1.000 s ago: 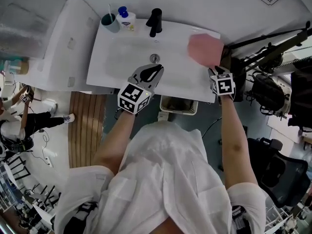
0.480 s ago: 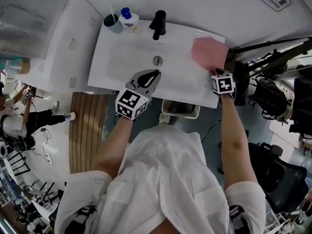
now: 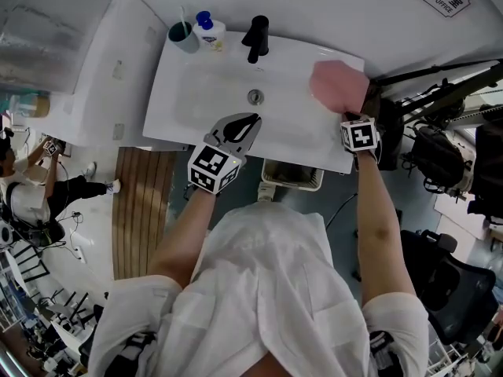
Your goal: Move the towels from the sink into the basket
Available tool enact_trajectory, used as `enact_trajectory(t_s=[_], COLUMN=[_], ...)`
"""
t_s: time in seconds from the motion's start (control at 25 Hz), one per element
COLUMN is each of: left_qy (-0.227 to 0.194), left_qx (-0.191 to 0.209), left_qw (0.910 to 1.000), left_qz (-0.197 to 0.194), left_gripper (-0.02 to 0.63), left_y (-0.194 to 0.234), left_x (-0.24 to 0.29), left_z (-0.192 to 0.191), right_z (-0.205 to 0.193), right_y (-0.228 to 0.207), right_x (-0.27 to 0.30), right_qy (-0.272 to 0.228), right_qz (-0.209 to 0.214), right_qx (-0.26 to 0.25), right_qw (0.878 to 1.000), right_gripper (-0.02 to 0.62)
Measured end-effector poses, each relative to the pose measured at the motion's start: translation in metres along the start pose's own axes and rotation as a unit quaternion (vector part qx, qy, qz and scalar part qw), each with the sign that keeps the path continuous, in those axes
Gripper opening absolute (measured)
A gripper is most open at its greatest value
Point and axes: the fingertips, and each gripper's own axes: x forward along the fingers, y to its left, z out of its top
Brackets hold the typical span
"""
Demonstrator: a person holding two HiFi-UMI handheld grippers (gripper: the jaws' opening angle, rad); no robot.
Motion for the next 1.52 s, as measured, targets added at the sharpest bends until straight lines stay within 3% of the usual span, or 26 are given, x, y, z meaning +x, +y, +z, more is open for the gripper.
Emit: enact_trajectory(t_s=[0.32,0.64,1.08,1.52], left_qy=[-0.005,-0.012,-0.024,-0.044], left_qx=[0.004,0.009,0.023,0.02], left_qw=[1.0,0.9999,0.9994,0.9988], left_qz=[0.002,-0.003,-0.01,0.004], left_gripper=[0.031,0.031,0.031,0.031], left_y=[-0.003,-0.016,-0.065,-0.132], left_x=[-0.005,-0.004,-0.014,-0.049], left_z=[0.005,0.011,0.021,0.02], right_z=[-0.005,0.001,-0.004,-0.048], right_y=[0.005,0.012,0.024,0.061], right_x=[-0.009,-0.037,-0.103,-0.178], right_qy=[-0.003,-0.045,-0.119,-0.157], right_qz=[-0.002,-0.001,0.005,0.026], right_qx=[-0.009,-0.001,0.018,0.0], right_qw=[1.0,0.999,0.993,0.987], right_gripper=[0.032,0.031,0.031,0.031])
